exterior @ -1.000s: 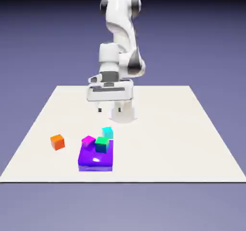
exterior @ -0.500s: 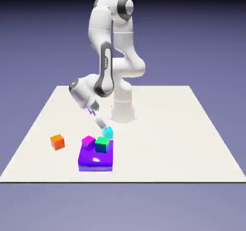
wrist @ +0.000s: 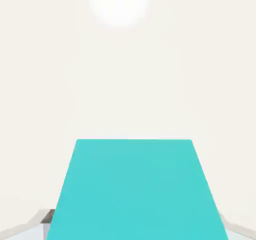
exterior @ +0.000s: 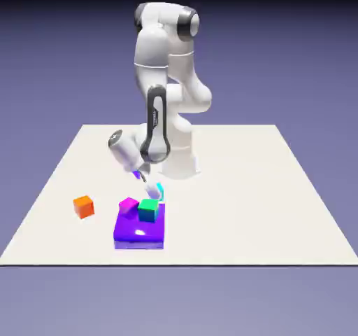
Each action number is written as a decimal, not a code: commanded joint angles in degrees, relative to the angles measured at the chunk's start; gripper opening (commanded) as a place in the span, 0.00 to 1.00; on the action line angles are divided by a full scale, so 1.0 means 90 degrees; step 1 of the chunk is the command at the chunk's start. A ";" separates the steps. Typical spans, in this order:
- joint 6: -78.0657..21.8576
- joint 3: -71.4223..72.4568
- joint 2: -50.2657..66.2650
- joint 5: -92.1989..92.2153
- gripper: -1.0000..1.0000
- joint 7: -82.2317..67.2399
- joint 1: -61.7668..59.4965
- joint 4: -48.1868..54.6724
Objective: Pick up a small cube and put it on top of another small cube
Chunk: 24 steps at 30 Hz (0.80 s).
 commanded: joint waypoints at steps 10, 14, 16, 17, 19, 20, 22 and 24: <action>-0.0776 -0.1195 -0.1124 -0.1991 0.00 0.1407 0.0265 0.0102; -0.1351 -0.1365 -0.0528 -0.1698 0.00 0.1278 -0.0021 0.1025; -0.1638 -0.1449 -0.0230 -0.1552 0.00 0.1214 -0.0163 0.1486; -0.1781 -0.1492 -0.0081 -0.1479 0.00 0.1182 -0.0235 0.1717; -0.2068 -0.1577 0.0218 -0.1332 0.00 0.1117 -0.0378 0.2179; -0.2212 -0.1619 0.0367 -0.1259 0.00 0.1085 -0.0449 0.2409; -0.2499 -0.1704 0.0665 -0.1113 0.00 0.1021 -0.0592 0.2871; -0.2786 -0.1789 0.0963 -0.0966 0.00 0.0956 -0.0734 0.3332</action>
